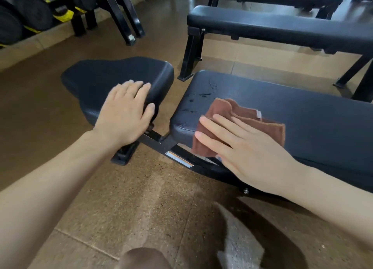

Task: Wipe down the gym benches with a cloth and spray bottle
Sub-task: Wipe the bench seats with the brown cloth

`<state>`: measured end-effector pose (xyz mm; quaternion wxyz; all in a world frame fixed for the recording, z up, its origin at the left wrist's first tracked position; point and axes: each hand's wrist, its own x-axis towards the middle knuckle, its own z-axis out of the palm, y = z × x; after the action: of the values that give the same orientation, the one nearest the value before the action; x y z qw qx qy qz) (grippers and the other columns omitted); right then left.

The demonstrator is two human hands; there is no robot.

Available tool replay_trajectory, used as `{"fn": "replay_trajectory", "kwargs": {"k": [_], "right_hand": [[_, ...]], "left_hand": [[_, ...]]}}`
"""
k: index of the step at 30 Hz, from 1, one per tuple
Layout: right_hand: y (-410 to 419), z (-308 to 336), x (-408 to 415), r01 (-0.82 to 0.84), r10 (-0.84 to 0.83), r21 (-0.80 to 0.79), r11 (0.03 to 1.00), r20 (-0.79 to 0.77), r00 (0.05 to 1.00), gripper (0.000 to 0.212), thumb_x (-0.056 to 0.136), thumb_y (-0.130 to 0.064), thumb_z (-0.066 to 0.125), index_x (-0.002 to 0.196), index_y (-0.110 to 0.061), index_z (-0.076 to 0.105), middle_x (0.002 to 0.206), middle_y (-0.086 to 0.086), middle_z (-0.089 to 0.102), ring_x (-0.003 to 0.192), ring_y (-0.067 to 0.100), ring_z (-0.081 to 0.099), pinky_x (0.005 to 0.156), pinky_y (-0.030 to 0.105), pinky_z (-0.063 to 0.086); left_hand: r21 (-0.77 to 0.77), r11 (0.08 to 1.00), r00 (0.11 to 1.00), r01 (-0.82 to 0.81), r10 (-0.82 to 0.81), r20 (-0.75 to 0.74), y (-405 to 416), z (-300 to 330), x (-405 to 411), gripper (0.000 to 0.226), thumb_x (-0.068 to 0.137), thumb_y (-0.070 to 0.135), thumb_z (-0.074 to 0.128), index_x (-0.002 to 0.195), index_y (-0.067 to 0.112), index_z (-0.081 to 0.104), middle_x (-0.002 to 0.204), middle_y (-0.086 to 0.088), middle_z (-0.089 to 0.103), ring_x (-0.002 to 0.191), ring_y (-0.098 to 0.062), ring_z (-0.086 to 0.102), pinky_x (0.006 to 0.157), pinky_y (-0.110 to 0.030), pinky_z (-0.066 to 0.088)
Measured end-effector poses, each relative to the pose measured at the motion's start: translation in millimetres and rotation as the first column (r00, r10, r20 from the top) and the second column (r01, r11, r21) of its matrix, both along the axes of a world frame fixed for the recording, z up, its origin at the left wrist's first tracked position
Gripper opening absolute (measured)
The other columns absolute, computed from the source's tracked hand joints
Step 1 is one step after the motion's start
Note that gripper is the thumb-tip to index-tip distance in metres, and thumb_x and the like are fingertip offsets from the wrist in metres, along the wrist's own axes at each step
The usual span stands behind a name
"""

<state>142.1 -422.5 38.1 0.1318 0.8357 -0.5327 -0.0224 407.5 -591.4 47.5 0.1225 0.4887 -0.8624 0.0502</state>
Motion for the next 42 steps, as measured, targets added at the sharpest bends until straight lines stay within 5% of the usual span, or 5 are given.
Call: {"fn": "replay_trajectory", "kwargs": {"k": [8, 20, 30, 34, 42], "right_hand": [[-78.3, 7.3, 48.0, 0.010, -0.022, 0.066, 0.998, 0.187, 0.982, 0.056, 0.105, -0.045, 0.026, 0.157, -0.026, 0.036, 0.162, 0.002, 0.039, 0.151, 0.025, 0.032, 0.126, 0.043, 0.022], [-173.4, 29.0, 40.7, 0.032, -0.074, 0.225, 0.974, 0.181, 0.981, 0.060, 0.094, -0.053, 0.019, 0.062, -0.025, 0.061, 0.060, -0.009, 0.053, 0.074, 0.020, 0.060, 0.088, 0.039, 0.047], [-217.7, 26.0, 23.2, 0.387, -0.436, 0.255, 0.886, 0.176, 0.883, 0.049, 0.101, -0.046, 0.030, 0.120, -0.023, 0.069, 0.135, 0.010, 0.056, 0.134, 0.034, 0.043, 0.116, 0.062, 0.025], [-159.1, 22.2, 59.7, 0.216, -0.292, 0.304, 0.928, 0.233, 0.928, 0.039, 0.101, -0.040, 0.029, 0.074, -0.029, 0.056, 0.111, -0.001, 0.060, 0.125, 0.025, 0.047, 0.120, 0.065, 0.015], [-122.5, 16.0, 71.8, 0.006, -0.048, 0.156, 0.988, 0.265, 0.963, 0.040, 0.098, -0.045, 0.032, 0.094, -0.030, 0.070, 0.102, -0.008, 0.063, 0.115, 0.020, 0.050, 0.118, 0.057, 0.022]], "left_hand": [[-0.079, 0.985, 0.988, -0.154, 0.155, 0.015, -1.5, -17.0, -2.5, 0.061, 0.102, 0.046, 0.043, 0.150, 0.008, 0.047, 0.154, -0.017, 0.048, 0.145, -0.035, 0.041, 0.121, -0.050, 0.031], [-0.139, 0.977, 0.985, -0.164, 0.169, 0.026, 2.4, -20.2, -0.5, 0.059, 0.101, 0.043, 0.049, 0.150, 0.009, 0.047, 0.154, -0.016, 0.049, 0.146, -0.035, 0.042, 0.121, -0.050, 0.031], [-0.146, 0.967, 0.978, -0.208, 0.211, 0.005, 2.5, -17.9, -6.1, 0.060, 0.101, 0.045, 0.046, 0.150, 0.012, 0.048, 0.155, -0.014, 0.049, 0.145, -0.033, 0.042, 0.122, -0.048, 0.031], [-0.144, 0.968, 0.978, -0.207, 0.209, -0.005, 3.2, -18.3, -9.0, 0.059, 0.100, 0.045, 0.048, 0.149, 0.011, 0.049, 0.154, -0.014, 0.050, 0.145, -0.033, 0.043, 0.121, -0.048, 0.032], [-0.190, 0.960, 0.979, -0.206, 0.202, -0.040, 2.6, -22.9, -8.9, 0.056, 0.099, 0.040, 0.056, 0.145, 0.008, 0.053, 0.150, -0.016, 0.054, 0.141, -0.034, 0.047, 0.119, -0.050, 0.036]]}}
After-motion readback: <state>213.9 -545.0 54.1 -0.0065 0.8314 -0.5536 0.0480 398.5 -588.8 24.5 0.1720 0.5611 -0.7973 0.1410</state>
